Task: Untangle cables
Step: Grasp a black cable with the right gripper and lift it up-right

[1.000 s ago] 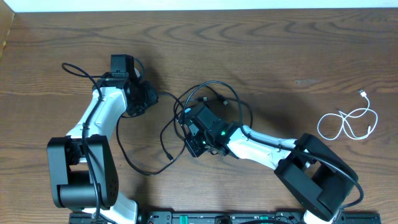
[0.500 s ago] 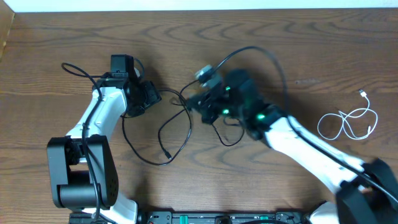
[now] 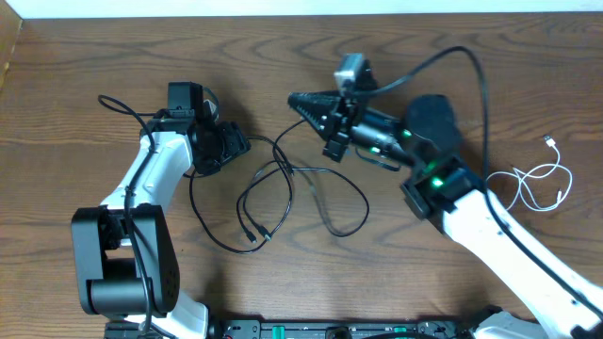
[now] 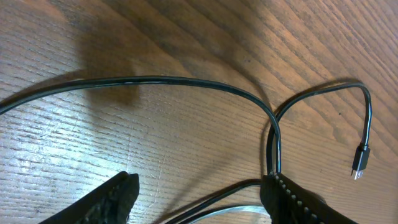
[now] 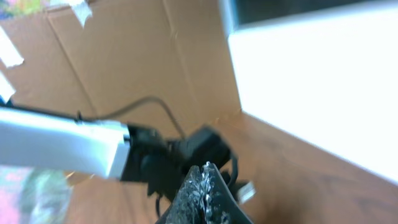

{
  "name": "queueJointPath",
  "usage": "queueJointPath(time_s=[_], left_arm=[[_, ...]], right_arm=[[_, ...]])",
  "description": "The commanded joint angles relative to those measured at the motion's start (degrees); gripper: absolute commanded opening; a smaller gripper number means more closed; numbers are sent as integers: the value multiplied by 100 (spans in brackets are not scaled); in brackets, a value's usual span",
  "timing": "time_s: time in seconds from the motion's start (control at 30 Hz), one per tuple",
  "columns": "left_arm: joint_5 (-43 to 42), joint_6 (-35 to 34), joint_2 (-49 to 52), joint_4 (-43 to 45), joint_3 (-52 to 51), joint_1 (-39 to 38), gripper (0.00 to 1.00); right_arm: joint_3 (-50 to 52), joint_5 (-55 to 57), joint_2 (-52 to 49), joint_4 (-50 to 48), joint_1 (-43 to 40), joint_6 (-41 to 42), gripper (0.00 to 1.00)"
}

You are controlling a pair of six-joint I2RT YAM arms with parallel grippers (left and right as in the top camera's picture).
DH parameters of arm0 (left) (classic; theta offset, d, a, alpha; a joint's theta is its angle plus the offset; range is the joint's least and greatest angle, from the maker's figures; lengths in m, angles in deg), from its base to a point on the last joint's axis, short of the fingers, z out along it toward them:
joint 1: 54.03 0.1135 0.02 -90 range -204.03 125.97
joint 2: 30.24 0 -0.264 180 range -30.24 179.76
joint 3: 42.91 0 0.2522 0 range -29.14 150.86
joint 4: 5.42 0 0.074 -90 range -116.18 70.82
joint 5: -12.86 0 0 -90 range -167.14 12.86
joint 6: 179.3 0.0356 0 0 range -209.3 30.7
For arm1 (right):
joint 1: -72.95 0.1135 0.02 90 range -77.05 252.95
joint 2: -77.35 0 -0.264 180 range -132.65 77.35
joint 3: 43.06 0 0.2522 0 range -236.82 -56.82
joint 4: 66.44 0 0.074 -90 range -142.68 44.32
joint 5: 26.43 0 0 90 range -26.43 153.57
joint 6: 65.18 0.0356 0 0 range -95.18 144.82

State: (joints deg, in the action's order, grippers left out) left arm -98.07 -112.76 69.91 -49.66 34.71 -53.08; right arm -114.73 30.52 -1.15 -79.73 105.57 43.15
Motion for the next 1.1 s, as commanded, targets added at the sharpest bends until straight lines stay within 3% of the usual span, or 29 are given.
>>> queueJointPath(time_s=[0.0,0.07,0.33,0.5,0.87,1.07], left_arm=[[-46,118,57,0,0,-2,70],[-46,118,57,0,0,-2,70],[-46,116,57,-2,0,-2,71],[-46,116,57,-4,0,-2,72],[-42,118,57,-26,0,-2,73],[-24,116,57,-26,0,-2,76]], right_arm=[[-28,796,223,297,-55,-267,1],[-28,918,221,822,-57,-278,3],[-26,960,-44,3364,-42,-529,73],[-26,960,-684,4374,39,-529,98],[-26,979,-2048,4299,197,-511,99],[-26,1626,-2581,4138,192,-511,99]])
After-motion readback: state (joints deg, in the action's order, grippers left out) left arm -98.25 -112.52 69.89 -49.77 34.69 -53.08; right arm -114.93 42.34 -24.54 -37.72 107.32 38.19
